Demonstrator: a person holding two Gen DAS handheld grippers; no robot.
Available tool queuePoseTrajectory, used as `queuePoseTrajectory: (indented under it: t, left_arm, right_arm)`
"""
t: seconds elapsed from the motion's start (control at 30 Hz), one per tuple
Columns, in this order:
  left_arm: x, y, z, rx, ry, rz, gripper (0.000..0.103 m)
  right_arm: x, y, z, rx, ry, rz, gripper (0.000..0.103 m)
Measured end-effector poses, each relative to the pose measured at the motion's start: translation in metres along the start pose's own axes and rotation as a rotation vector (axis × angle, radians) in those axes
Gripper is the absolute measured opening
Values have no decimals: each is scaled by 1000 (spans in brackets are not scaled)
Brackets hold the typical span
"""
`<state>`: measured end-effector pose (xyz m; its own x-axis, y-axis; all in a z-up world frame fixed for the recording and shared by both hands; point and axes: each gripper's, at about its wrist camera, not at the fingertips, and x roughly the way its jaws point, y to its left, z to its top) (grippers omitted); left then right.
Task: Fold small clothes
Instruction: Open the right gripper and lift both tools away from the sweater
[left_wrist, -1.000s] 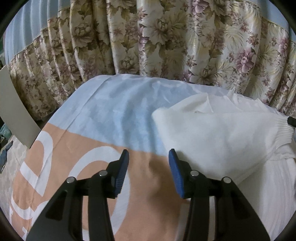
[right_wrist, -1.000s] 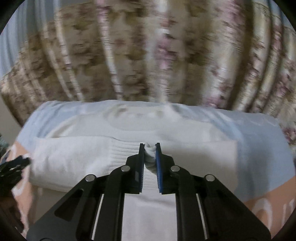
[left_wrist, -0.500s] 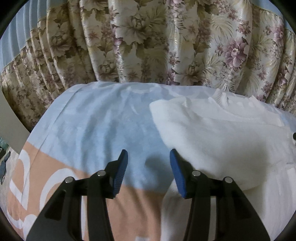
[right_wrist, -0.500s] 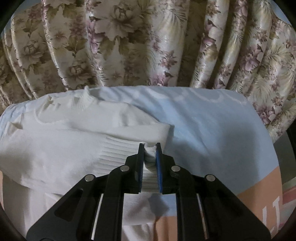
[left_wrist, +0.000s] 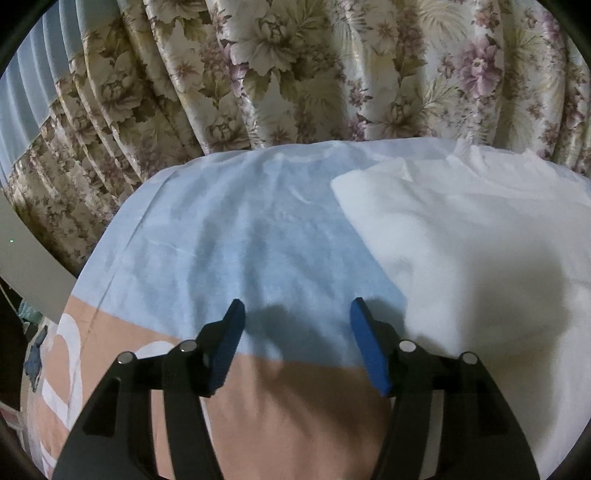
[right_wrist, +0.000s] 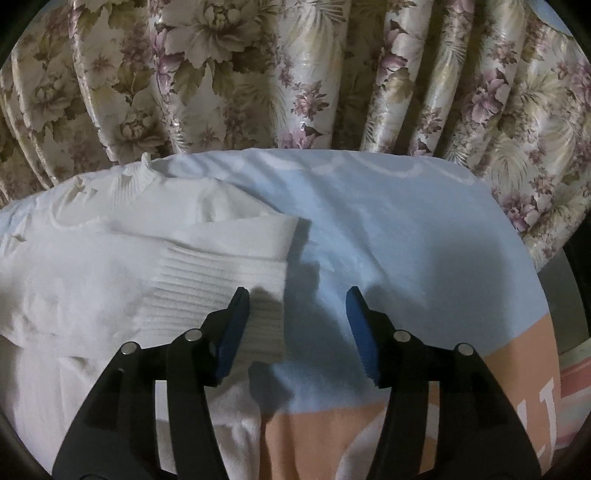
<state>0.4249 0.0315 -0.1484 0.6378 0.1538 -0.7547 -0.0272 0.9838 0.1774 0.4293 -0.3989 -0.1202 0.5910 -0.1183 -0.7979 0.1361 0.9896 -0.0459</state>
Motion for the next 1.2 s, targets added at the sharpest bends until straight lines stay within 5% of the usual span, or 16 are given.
queuePoseTrajectory:
  t: [0.4, 0.73, 1.2]
  left_arm:
    - [-88, -9, -20, -65, -81, -115, 63]
    - [-174, -9, -92, -59, -126, -174, 68]
    - [-239, -16, -219, -111, -54, -197, 72]
  right_arm:
    - [-76, 5, -35, 10, -79, 59, 87]
    - [-157, -8, -124, 18, -109, 132, 88]
    - [-217, -11, -271, -22, -70, 141, 92]
